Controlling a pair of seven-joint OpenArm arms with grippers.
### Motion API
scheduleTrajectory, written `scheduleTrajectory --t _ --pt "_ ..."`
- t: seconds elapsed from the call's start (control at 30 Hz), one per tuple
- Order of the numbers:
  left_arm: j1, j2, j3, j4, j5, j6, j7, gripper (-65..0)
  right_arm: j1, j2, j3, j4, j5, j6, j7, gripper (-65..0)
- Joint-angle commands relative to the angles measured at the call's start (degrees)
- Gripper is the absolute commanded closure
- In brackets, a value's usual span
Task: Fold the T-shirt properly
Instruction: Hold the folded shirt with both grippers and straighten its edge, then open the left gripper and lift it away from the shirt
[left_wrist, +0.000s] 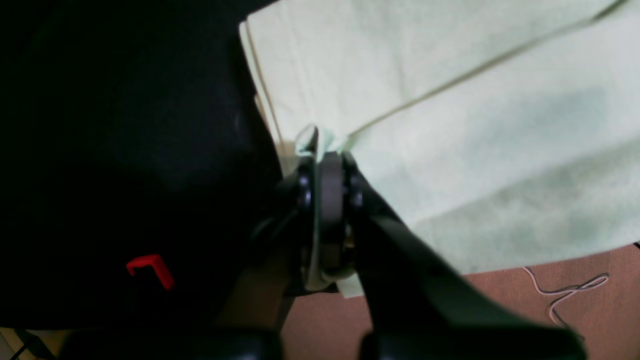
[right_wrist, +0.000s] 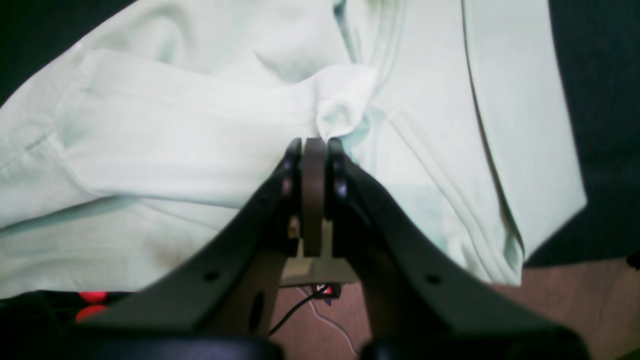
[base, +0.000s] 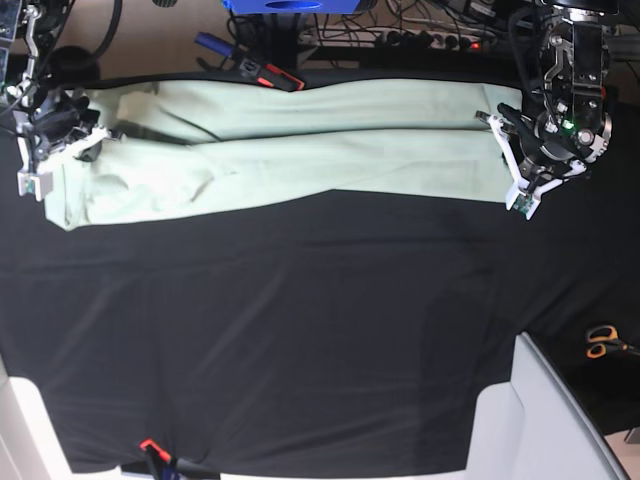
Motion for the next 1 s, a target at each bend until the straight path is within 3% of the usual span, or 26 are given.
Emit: scheduleTrajectory --t 0.0,0.07,0.27,0.37,0.47,0.57,0.83,0.97 --pt "-0.18 -0.85 -0.29 0.80 0.35 0.35 -0.44 0.0 0.07 0.61 0.59 0.79 0.10 -0.04 0.76 -0.7" --pt "-0.18 -0.85 0.59 0.88 0.35 0.35 -0.44 0.0 0.07 0.52 0.86 0.79 0.10 -0.04 0.76 -6.2" --pt "-0.18 -2.26 3.14 1.15 0.35 0.35 -0.35 -0.3 -0.63 -0.71 1.03 0.79 0.45 -0.04 0.76 -31.5" --pt "-0.18 -2.26 2.97 1.15 0.35 0.35 -0.35 -14.1 -0.63 -1.94 2.44 0.88 0.28 -0.04 0.76 -39.5" --pt "-0.18 -2.26 2.97 2.03 0.26 0.35 -0.35 -25.0 -0.63 -2.64 3.14 1.06 0.19 -0.04 0.76 -40.8" --pt "0.52 -2.35 2.79 6.16 0.17 0.35 1.32 -30.2 -0.63 -2.47 3.14 1.06 0.19 -0.04 0.76 -40.9" --pt "0.43 -2.17 2.26 16.09 0.17 0.35 7.21 -30.6 -0.63 -2.64 3.05 1.15 0.19 -0.04 0.85 -40.9" --pt "1.05 0.46 -3.54 17.24 0.00 0.26 7.38 -30.1 -0.63 -2.47 3.14 1.23 0.19 0.14 1.02 -40.9"
